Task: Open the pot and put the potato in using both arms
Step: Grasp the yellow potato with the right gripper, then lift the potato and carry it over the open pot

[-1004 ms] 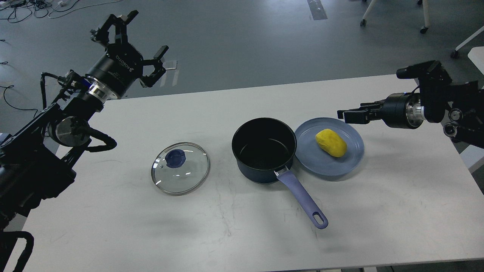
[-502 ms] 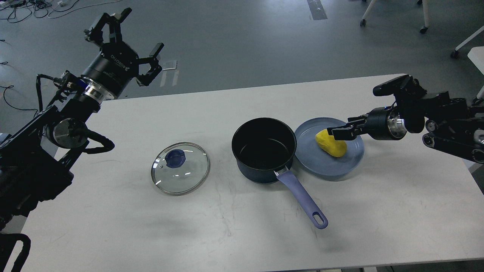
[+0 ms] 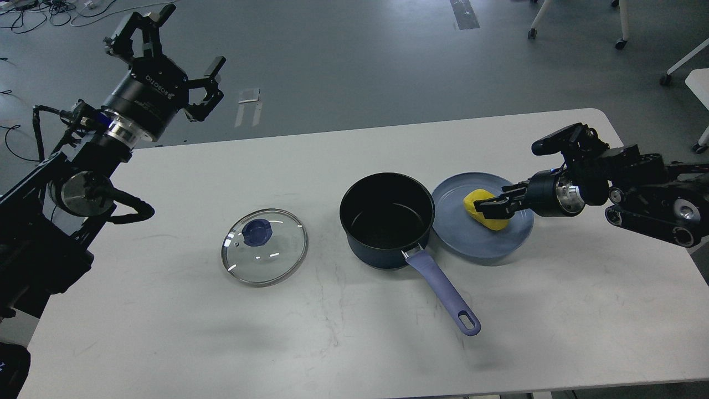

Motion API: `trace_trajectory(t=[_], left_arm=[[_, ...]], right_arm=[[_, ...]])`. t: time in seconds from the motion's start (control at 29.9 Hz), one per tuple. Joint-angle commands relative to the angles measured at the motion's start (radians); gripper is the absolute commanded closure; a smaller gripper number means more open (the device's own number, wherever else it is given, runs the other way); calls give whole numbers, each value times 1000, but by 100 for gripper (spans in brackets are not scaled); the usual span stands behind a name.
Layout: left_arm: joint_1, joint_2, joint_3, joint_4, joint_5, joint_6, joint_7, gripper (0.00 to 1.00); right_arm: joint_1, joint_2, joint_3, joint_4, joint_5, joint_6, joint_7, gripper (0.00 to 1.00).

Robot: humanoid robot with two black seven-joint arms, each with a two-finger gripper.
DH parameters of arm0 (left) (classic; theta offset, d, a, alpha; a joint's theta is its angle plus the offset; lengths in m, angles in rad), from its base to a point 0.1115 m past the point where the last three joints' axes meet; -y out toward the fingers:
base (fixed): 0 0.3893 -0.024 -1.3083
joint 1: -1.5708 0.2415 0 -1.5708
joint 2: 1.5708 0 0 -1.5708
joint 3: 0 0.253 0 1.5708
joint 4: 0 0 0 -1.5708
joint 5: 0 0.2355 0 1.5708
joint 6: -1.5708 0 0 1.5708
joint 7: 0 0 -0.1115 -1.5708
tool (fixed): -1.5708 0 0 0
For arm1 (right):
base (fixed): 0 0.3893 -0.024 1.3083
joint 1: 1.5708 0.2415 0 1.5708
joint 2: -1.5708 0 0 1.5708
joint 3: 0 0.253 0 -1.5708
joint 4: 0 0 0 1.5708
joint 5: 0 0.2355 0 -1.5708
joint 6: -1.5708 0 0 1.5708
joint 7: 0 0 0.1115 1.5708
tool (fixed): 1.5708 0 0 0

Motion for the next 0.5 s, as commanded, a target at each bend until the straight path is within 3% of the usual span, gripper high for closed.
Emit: trace_trajectory(t=[0.0, 0.17, 0.4, 0.47], left_arm=[[8, -1, 1, -1, 0, 0, -32, 2], [10, -1, 7, -1, 2, 0, -45, 2], [11, 0, 7, -1, 2, 0, -46, 2], [13, -1, 7, -1, 0, 0, -46, 2]], right_arm=[[-3, 9, -6, -17, 0, 0, 0, 27], [-4, 22, -9, -27, -1, 0, 1, 42], [-3, 42, -32, -40, -1, 0, 1, 52], [-4, 45, -35, -51, -1, 0, 1, 64]])
